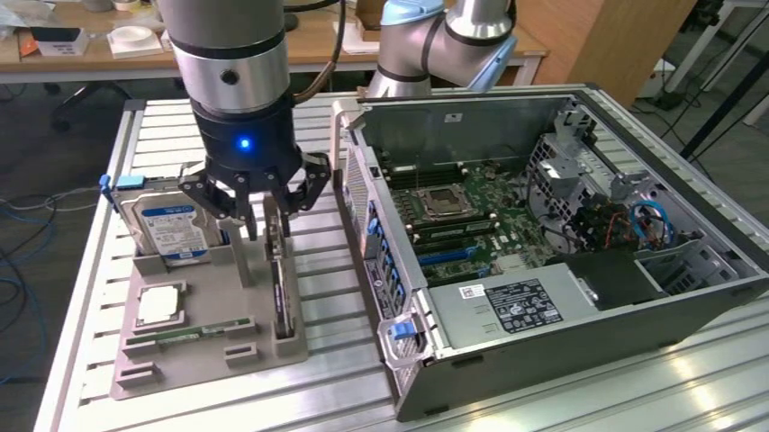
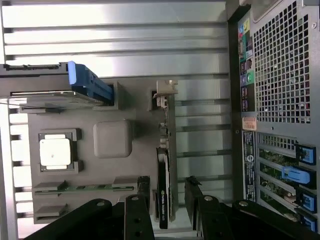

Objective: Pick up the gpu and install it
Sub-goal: 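Pick up the gpu and move the gpu toward the slot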

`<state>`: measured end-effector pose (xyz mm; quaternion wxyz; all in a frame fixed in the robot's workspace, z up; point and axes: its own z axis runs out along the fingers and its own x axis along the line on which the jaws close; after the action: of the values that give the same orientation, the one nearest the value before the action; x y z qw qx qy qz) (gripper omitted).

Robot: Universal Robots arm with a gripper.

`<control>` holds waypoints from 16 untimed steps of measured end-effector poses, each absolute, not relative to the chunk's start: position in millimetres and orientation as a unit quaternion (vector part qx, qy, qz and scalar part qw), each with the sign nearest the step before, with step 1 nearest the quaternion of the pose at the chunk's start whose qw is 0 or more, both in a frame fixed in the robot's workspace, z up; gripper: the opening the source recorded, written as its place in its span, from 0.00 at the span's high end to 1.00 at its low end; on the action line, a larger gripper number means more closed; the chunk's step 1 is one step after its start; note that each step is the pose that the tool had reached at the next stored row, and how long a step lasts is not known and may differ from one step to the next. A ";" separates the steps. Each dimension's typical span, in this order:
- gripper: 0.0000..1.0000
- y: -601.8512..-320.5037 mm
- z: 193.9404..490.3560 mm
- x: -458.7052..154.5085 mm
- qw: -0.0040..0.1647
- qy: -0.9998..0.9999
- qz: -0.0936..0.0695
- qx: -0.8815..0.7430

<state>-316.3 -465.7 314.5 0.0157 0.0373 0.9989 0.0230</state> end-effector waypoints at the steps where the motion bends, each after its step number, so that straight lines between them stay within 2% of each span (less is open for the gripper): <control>1: 0.58 -465.8 313.7 -316.3 0.016 0.999 0.023 0.037; 16: 0.58 -467.5 305.4 -316.3 0.016 0.999 0.023 0.037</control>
<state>-316.3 -467.5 305.4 0.0155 0.0373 0.9989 0.0228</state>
